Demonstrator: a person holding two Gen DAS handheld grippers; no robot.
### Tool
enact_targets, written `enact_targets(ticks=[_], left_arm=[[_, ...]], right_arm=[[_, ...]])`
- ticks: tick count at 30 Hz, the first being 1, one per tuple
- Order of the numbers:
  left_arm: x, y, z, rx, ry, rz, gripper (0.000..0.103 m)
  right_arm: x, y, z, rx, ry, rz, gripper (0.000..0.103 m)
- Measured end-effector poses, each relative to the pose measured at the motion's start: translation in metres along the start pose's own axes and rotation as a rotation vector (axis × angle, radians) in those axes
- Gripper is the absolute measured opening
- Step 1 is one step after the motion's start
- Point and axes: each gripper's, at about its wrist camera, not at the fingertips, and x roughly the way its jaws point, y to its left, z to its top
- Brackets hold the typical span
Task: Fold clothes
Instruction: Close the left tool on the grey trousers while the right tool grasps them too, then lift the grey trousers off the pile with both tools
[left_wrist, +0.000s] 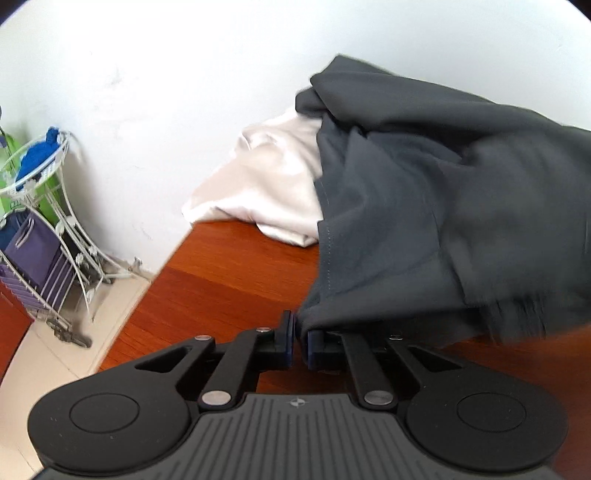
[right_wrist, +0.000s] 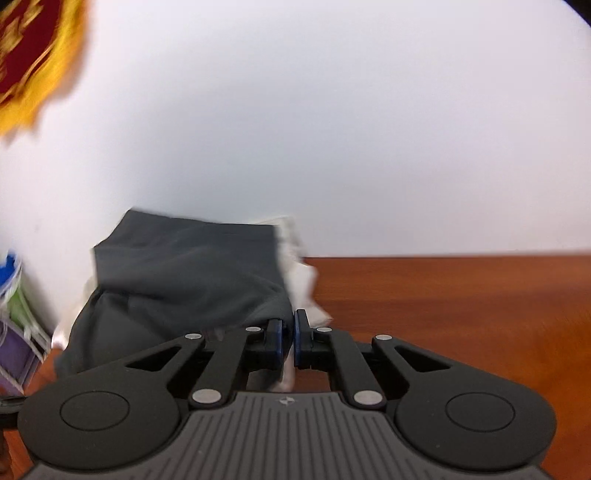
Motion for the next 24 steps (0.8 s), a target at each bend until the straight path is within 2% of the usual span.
enact_targets(ticks=[7, 12, 13, 15, 16, 17, 19, 20, 21, 22, 24], left_arm=[[-0.015, -0.001, -0.006, 0.066, -0.030, 0.020, 0.007], [-0.013, -0.005, -0.006, 0.097, -0.021, 0.016, 0.008], [-0.012, -0.006, -0.007, 0.097, -0.020, 0.017, 0.009], [-0.011, -0.008, -0.009, 0.103, -0.021, 0.018, 0.009], [-0.010, -0.009, -0.010, 0.109, -0.018, 0.018, 0.011], [-0.010, -0.009, -0.010, 0.112, -0.015, 0.019, 0.012], [-0.007, -0.010, -0.014, 0.116, -0.005, 0.020, 0.027], [-0.006, -0.010, -0.015, 0.115, -0.001, 0.021, 0.030], [-0.005, -0.010, -0.017, 0.114, 0.003, 0.021, 0.033], [-0.004, -0.010, -0.019, 0.115, 0.005, 0.022, 0.033], [-0.003, -0.010, -0.022, 0.115, 0.014, 0.026, 0.033]], right_arm=[[0.013, -0.024, -0.035, 0.049, 0.100, -0.086, 0.001], [0.019, -0.012, -0.045, -0.084, 0.135, -0.065, 0.003], [0.019, -0.009, -0.046, -0.111, 0.137, -0.062, 0.006], [0.021, -0.001, -0.049, -0.181, 0.140, -0.056, 0.019], [0.022, 0.003, -0.051, -0.227, 0.139, -0.053, 0.032], [0.022, 0.008, -0.053, -0.273, 0.138, -0.051, 0.040], [0.024, 0.021, -0.062, -0.402, 0.136, -0.050, 0.047], [0.025, 0.026, -0.067, -0.447, 0.136, -0.054, 0.049], [0.024, 0.026, -0.067, -0.467, 0.137, -0.055, 0.049], [0.026, 0.031, -0.073, -0.527, 0.139, -0.058, 0.049], [0.027, 0.033, -0.075, -0.564, 0.141, -0.062, 0.049]])
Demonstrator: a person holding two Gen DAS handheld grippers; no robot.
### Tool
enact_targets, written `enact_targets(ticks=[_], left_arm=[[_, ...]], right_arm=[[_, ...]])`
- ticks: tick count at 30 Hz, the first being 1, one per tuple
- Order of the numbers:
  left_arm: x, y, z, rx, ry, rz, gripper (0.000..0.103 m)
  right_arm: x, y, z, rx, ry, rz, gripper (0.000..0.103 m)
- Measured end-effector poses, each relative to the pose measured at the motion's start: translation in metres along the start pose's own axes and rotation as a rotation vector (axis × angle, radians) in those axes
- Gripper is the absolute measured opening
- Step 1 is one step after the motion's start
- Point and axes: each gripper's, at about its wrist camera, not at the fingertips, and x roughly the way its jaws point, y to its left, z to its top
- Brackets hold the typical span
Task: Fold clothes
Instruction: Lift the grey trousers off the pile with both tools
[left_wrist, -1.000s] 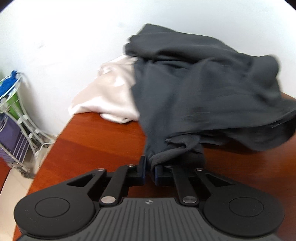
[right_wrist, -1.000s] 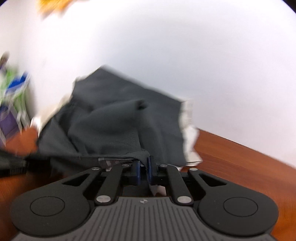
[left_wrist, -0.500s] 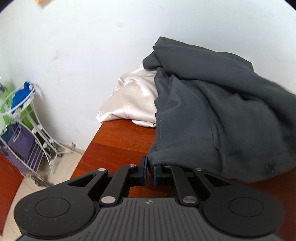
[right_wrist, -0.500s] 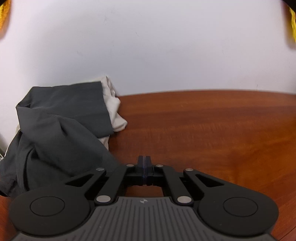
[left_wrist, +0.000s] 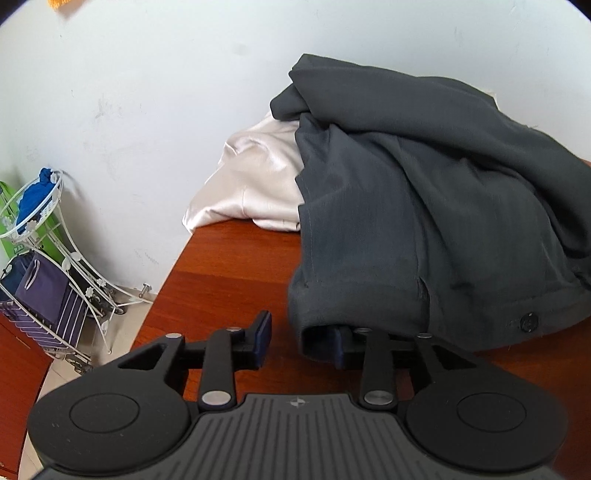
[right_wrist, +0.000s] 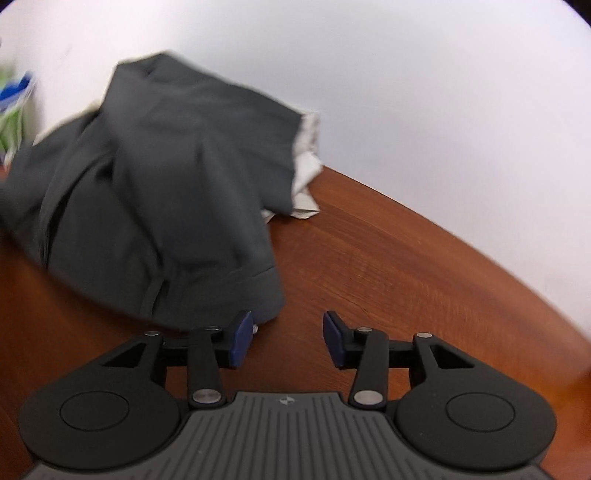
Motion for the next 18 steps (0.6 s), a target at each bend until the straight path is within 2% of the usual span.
enact_targets(ticks=[10, 18], left_arm=[[0.003, 0.002, -0.006, 0.001, -0.013, -0.010, 0.036], [0.003, 0.001, -0.008, 0.000, -0.020, -0.014, 0.036]], right_arm=[[0.024, 0.006, -0.010, -0.078, -0.002, -0.028, 0.053], [0.031, 0.007, -0.004, -0.049, -0.055, 0.004, 0.053]])
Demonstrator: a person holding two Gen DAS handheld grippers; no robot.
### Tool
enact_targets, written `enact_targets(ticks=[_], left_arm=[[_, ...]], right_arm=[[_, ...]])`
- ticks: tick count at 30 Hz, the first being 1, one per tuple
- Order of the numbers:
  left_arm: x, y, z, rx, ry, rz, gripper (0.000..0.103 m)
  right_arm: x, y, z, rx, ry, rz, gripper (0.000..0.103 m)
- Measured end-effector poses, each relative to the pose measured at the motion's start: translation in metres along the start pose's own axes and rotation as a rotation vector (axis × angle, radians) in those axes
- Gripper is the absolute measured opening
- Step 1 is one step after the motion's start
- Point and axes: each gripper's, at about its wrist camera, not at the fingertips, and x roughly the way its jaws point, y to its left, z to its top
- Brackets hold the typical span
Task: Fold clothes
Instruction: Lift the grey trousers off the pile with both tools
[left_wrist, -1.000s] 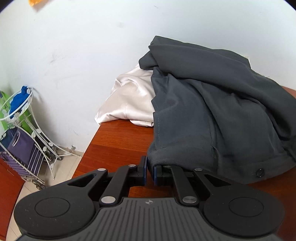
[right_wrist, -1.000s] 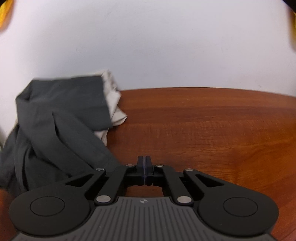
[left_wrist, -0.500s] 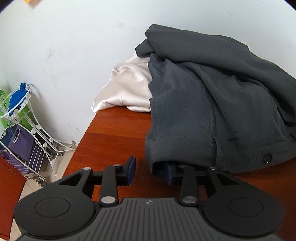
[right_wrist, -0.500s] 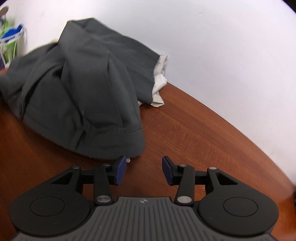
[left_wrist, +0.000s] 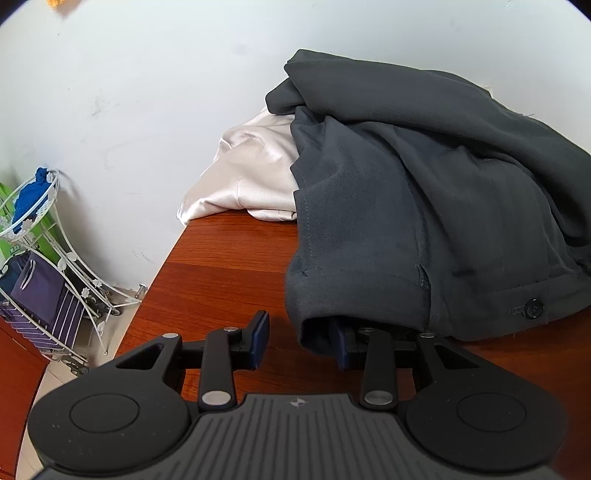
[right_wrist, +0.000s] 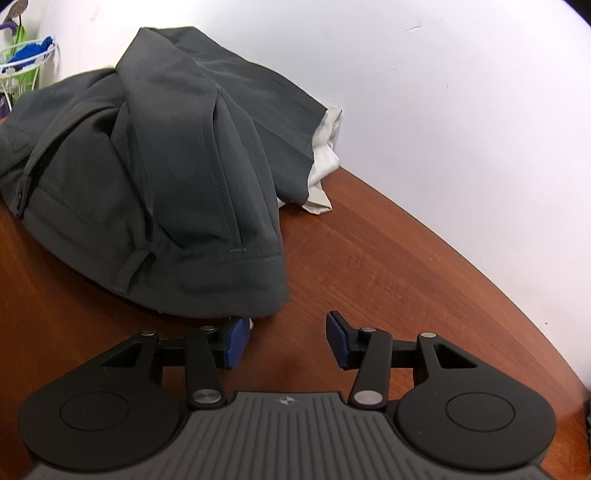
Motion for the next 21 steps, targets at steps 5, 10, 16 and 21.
enact_targets(ticks=[5, 10, 16, 21], left_arm=[[0.001, -0.001, 0.000, -0.014, 0.000, -0.006, 0.036], [0.005, -0.001, 0.002, -0.036, -0.009, -0.014, 0.035], [0.011, 0.001, 0.006, -0.042, -0.017, -0.022, 0.016], [0.003, 0.005, 0.011, -0.055, 0.033, -0.065, 0.010]], right_arm=[[-0.008, -0.002, 0.007, 0.047, -0.127, 0.046, 0.053], [-0.004, -0.012, 0.023, 0.113, -0.187, 0.071, 0.037], [-0.015, -0.030, 0.033, 0.266, -0.157, 0.071, 0.005], [-0.036, -0.055, 0.027, 0.383, -0.091, 0.086, 0.002]])
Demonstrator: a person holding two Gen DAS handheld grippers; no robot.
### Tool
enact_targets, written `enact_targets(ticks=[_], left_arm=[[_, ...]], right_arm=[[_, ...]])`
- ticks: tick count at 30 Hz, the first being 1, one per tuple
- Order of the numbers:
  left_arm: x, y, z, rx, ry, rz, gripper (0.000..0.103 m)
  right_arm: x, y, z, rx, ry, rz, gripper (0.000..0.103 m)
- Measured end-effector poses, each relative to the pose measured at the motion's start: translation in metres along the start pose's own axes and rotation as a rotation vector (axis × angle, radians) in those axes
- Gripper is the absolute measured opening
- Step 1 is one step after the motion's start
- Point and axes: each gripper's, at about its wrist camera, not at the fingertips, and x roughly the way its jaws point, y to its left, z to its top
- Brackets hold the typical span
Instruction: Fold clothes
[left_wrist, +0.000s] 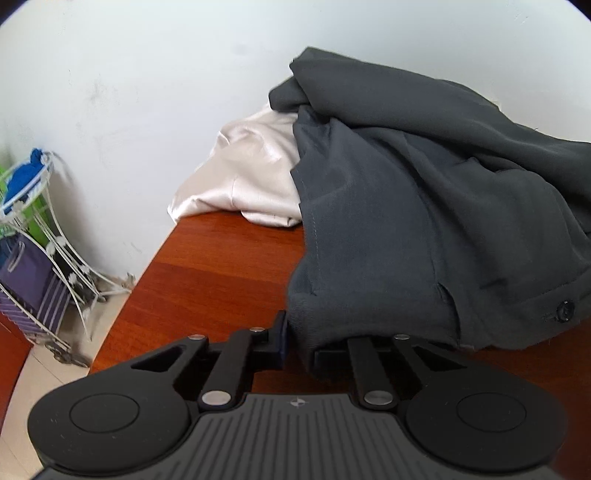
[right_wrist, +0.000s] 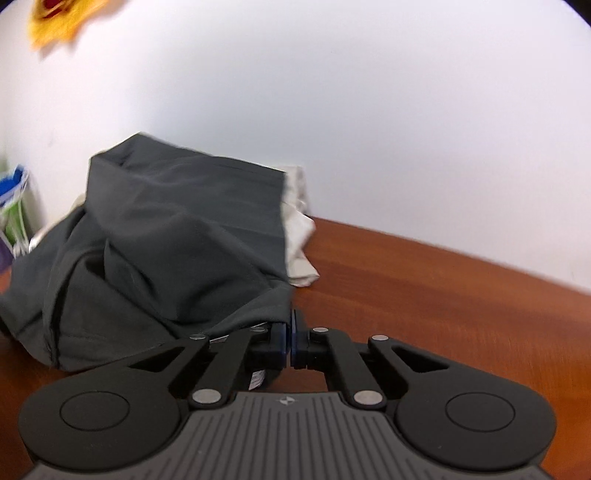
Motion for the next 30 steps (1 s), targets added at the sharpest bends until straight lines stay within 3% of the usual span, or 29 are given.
enact_targets(ticks=[9, 15, 20, 26, 30], left_arm=[[-0.077, -0.010, 0.009, 0.119, -0.096, 0.007, 0.010], [-0.137, -0.019, 0.021, 0.169, -0.153, -0.059, 0.009], [-0.180, -0.037, 0.016, 0.243, -0.144, -0.163, 0.009], [-0.223, -0.084, -0.020, 0.355, -0.056, -0.402, 0.009], [-0.244, -0.134, -0.050, 0.484, -0.012, -0.574, 0.009]], right_arm=[[-0.060, -0.013, 0.008, -0.003, 0.007, -0.052, 0.002], [-0.112, -0.030, 0.015, 0.027, -0.021, -0.096, 0.002], [-0.147, -0.052, 0.008, 0.058, -0.011, -0.138, 0.002], [-0.191, -0.096, -0.017, 0.089, 0.023, -0.228, 0.002], [-0.213, -0.137, -0.040, 0.113, 0.053, -0.285, 0.002]])
